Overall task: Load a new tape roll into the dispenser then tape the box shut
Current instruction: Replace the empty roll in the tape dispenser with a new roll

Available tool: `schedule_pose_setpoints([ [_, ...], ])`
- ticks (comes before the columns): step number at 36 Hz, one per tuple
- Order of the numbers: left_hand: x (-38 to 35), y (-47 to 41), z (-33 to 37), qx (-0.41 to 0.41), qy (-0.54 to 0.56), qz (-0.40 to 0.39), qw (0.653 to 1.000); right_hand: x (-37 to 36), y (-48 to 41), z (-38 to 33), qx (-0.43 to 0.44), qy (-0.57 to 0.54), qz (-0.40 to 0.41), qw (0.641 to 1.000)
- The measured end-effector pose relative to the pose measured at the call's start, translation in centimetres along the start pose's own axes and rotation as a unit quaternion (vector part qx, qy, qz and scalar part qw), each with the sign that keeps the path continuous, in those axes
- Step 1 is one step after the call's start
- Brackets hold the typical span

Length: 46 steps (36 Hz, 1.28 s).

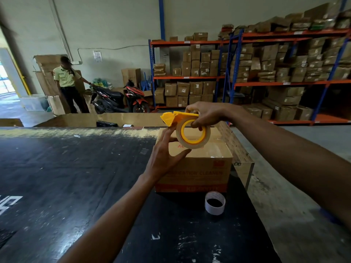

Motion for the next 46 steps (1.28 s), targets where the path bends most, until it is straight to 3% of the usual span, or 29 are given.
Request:
schedule_pose_setpoints([
  [18, -3.3, 0.4, 2.5, 0.149, 0.02, 0.177, 0.973, -0.2, -0.6, -0.9, 0.019, 0.016, 0.002, 1.0],
  [30, -2.7, -1.4, 3.5, 0.152, 0.055, 0.231, 0.959, 0.6, 0.6, -0.6, 0.03, -0.075, 0.02, 0.997],
  [35, -2.2, -2.1, 3.8, 0.118, 0.046, 0.199, 0.972, 1.4, 0.7, -0.8, 0.041, -0.061, 0.027, 0.997],
  [46, 1.4, -2.6, 1.0, 0.008, 0.002, 0.051, 0.999, 3.5, 1.1, -0.2, 0.032, -0.035, 0.009, 0.999],
])
Point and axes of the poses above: each hand's wrist, its own y-axis away from the middle knuckle, its own x-axis out of the back of the hand, z = x × y, the point moved 2 cm from there along -y, towards the middle knuckle, and after that the axes turned 13 degrees about -z, right-handed, at the moved point
